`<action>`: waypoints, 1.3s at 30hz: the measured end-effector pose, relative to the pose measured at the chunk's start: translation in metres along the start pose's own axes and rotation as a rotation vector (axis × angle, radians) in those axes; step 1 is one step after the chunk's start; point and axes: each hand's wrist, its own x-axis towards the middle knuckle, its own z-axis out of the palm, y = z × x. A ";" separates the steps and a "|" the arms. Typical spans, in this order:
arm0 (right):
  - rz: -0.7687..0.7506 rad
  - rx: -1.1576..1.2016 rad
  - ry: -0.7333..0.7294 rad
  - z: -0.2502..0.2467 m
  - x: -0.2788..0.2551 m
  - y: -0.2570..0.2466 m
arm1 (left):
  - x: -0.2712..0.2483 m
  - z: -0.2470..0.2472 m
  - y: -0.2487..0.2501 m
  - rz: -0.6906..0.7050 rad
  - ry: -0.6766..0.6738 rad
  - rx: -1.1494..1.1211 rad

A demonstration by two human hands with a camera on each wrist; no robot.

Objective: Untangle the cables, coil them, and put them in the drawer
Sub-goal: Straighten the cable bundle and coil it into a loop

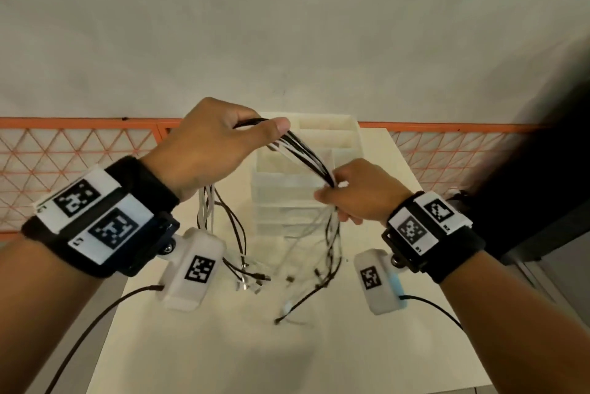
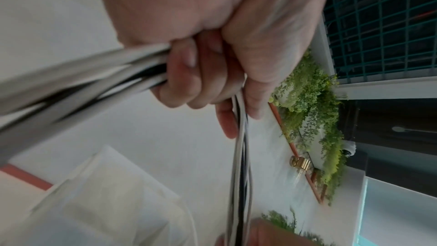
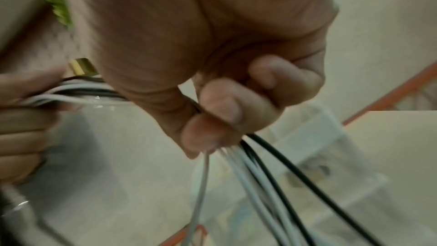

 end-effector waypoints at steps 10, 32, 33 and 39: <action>0.277 0.140 0.260 -0.023 0.034 0.072 | -0.003 0.032 -0.031 -0.203 -0.270 0.091; -0.097 0.433 0.463 -0.072 0.126 0.155 | 0.016 0.059 -0.073 -0.303 -0.175 0.297; -0.069 0.422 0.428 -0.060 0.126 0.166 | 0.014 0.062 -0.075 -0.286 -0.180 0.321; 0.181 0.093 0.136 0.033 0.106 0.239 | -0.006 0.098 -0.108 -0.268 -0.345 0.469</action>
